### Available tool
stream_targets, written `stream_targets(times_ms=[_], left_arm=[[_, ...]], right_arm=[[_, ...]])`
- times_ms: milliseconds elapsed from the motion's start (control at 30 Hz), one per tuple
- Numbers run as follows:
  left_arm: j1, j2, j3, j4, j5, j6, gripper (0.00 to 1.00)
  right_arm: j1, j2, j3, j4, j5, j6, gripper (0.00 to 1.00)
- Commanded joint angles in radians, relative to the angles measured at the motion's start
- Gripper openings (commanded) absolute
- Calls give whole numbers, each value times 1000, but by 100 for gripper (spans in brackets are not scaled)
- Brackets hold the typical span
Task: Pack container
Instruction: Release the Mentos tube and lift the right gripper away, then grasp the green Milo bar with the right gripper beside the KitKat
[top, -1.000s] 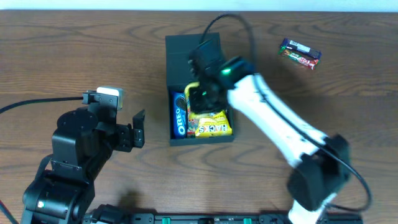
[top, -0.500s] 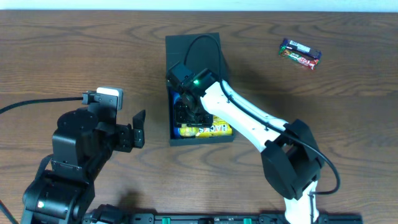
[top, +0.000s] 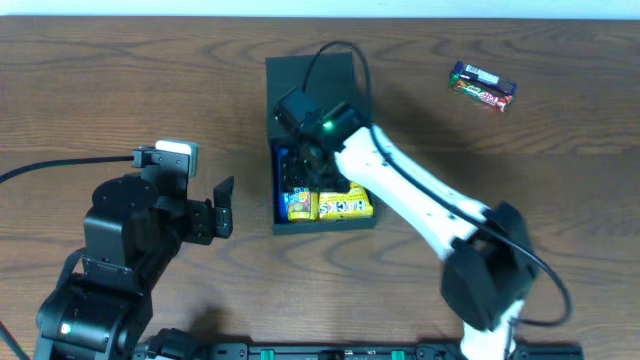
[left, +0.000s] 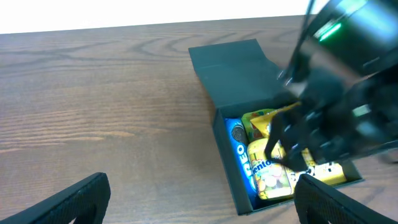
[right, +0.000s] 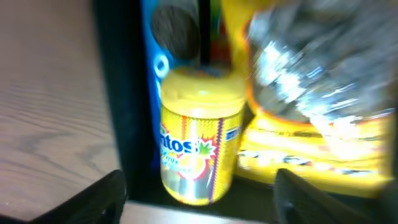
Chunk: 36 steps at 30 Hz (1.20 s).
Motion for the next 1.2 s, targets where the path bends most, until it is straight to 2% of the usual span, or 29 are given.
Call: stream_targets(times_ms=[0,167,267,433,567,733,800,933,1000,1167], left_arm=[[4,0,15,-5,-18,-5,95],[4,0,15,0,-18,-4,95],[4,2,15,2,-18,-3,96],[4,11,15,2,-18,3,95],[4,24,15,1,-21,5,95],[4,34,15,-5,-27,4,95],[4,40,15,2,-31,4,95],[4,64,15,4,-85,3,95],[4,84,15,9,-98,-11,95],[4,138,15,20,-106,-35,95]], right_arm=[[-20,-120,37,-5,203,-58,82],[-64,-178,37,-50,460,-131,98],[-114,-177,27,-55,481,-237,99],[-238,-175,18,-23,478,-299,99],[-453,-159,18,177,348,-466,98],[-674,-85,18,390,145,-512,99],[-730,-37,18,463,83,-595,98],[-779,67,18,578,81,-740,99],[-796,126,18,663,102,-742,99],[-821,261,41,857,134,-628,99]])
